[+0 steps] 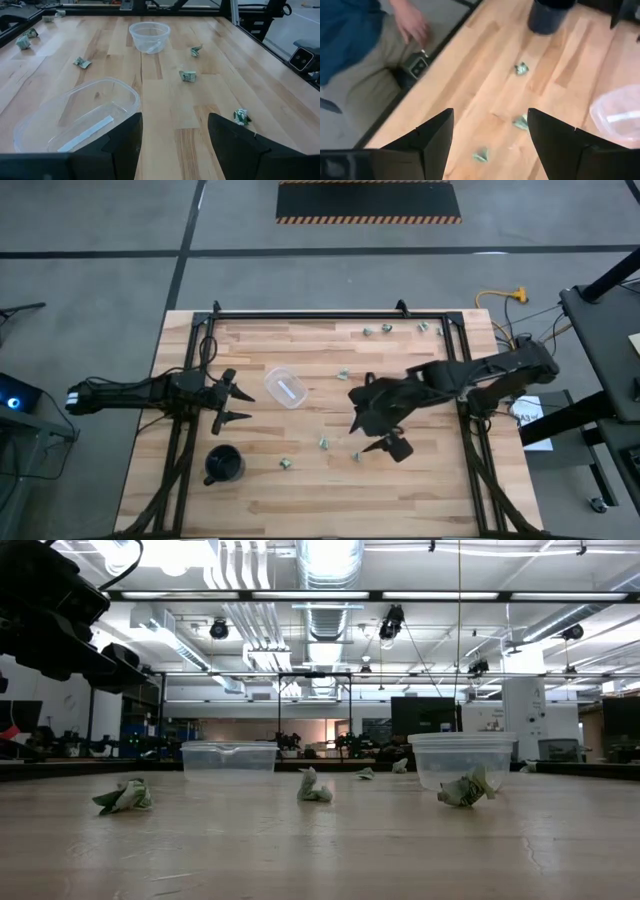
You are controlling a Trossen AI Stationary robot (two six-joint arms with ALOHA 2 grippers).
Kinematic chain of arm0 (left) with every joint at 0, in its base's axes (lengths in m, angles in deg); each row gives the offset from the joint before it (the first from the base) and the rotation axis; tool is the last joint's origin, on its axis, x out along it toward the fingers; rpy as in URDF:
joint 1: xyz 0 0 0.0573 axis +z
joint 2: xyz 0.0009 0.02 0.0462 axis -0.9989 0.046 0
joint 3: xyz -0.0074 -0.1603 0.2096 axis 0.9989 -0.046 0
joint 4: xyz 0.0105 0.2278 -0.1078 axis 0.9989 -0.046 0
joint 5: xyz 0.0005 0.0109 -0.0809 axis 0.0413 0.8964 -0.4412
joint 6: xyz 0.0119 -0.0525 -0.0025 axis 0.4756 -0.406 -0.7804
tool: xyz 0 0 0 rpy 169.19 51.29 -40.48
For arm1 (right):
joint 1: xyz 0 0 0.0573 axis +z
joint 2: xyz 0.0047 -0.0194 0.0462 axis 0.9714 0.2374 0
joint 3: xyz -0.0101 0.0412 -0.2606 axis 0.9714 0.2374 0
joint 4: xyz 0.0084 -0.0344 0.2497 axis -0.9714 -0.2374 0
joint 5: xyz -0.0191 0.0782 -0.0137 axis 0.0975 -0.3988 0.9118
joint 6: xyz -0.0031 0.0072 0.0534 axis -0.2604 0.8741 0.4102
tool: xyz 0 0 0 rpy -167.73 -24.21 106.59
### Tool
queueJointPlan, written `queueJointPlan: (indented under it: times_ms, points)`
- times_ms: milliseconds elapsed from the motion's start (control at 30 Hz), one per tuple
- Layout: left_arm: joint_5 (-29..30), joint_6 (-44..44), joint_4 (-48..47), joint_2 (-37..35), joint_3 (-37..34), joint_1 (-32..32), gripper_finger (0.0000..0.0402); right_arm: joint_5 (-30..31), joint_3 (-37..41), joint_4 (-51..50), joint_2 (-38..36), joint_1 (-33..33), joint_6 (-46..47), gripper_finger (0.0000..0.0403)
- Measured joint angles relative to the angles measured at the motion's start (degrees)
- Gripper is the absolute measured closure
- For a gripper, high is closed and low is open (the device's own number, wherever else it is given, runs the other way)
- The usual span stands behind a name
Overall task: Pick and place Stevia / Truvia into bins
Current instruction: Put the white stevia packet into the right transparent container
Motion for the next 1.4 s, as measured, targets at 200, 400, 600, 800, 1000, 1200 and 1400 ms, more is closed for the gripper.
queueJointPlan:
  times_ms: [200, 400, 600, 800, 1000, 1200, 1400]
  points:
    - [0.01, 0.0, 0.14, 0.32, -0.01, 0.0, 0.0193, 0.14, -2.1, -3.96, 6.14, 0.26, 0.64, 0.0163]
    - [0.0, 0.0, 0.11, 0.27, -0.01, 0.0, 0.0193, 0.21, -2.05, -7.29, 12.25, 0.78, 0.88, 0.0173]
    - [0.01, 0.0, 0.09, 0.27, -0.01, 0.0, 0.0193, -0.47, -1.99, -7.34, 18.56, 2.07, 1.1, 0.0179]
    - [0.01, 0.0, 0.11, 0.34, -0.01, 0.0, 0.0193, -0.41, -1.95, -7.62, 22.98, 3.21, 0.2, 0.0179]
    - [-0.01, 0.0, 0.08, 0.36, -0.01, 0.0, 0.0193, 1.14, -1.88, -7.98, 26.89, 3.24, -0.78, 0.0179]
    - [0.01, 0.0, 0.08, 0.28, -0.01, -0.02, 0.0193, 1.26, -1.4, -7.93, 29.99, 3.23, -2.8, 0.0179]
    - [0.01, 0.0, 0.11, 0.27, 0.0, -0.01, 0.0193, 4.07, -0.21, -7.53, 32.07, 3.21, -2.97, 0.0179]
